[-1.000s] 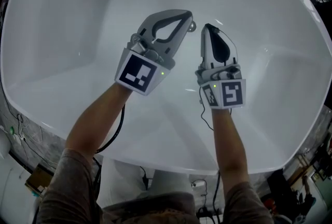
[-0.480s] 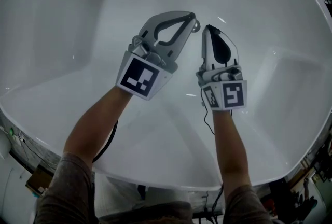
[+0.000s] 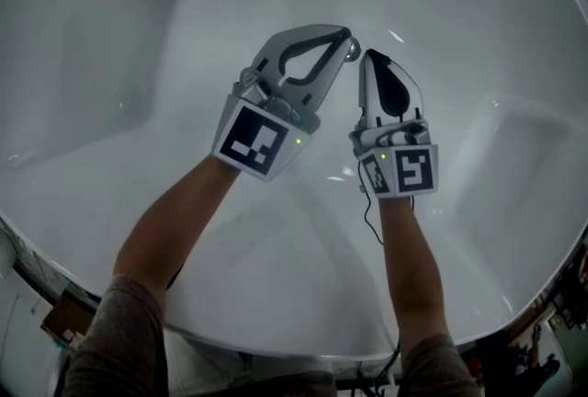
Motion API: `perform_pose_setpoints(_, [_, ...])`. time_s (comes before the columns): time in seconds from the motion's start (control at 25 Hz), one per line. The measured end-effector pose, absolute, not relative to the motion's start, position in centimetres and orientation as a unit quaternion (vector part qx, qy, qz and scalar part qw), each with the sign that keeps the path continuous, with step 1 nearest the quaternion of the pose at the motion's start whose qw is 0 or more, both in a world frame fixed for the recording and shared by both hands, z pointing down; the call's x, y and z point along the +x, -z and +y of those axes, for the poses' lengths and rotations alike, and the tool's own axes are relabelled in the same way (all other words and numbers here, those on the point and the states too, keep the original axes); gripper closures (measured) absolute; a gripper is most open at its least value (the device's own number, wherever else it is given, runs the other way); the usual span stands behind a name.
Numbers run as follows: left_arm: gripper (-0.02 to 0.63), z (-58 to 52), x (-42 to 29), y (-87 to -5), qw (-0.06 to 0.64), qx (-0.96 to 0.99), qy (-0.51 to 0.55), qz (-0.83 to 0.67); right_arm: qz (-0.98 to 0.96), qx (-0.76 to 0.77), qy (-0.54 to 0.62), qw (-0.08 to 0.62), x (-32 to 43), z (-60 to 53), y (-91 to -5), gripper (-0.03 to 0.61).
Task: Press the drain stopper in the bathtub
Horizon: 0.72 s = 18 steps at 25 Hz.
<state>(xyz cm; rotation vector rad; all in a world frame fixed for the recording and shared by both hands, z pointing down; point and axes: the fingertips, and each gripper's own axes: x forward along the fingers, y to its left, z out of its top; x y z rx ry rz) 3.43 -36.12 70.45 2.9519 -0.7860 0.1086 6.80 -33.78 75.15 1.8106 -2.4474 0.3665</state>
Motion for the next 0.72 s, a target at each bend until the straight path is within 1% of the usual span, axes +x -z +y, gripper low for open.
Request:
perform_pose_setpoints(0.32, [0.614, -36.7, 3.7, -71.1, 0.047, 0.963, -0.035, -0.262, -0.789, 0.591, -0.153, 0.064, 7.1, -34.3, -80.1, 0.578])
perform_pose_setpoints(0.72, [0.614, -35.6, 3.2, -72.5, 0.06, 0.963, -0.043, -0.26, -0.771, 0.592, -0.199, 0.126, 8.3, -34.6, -87.8, 0.578])
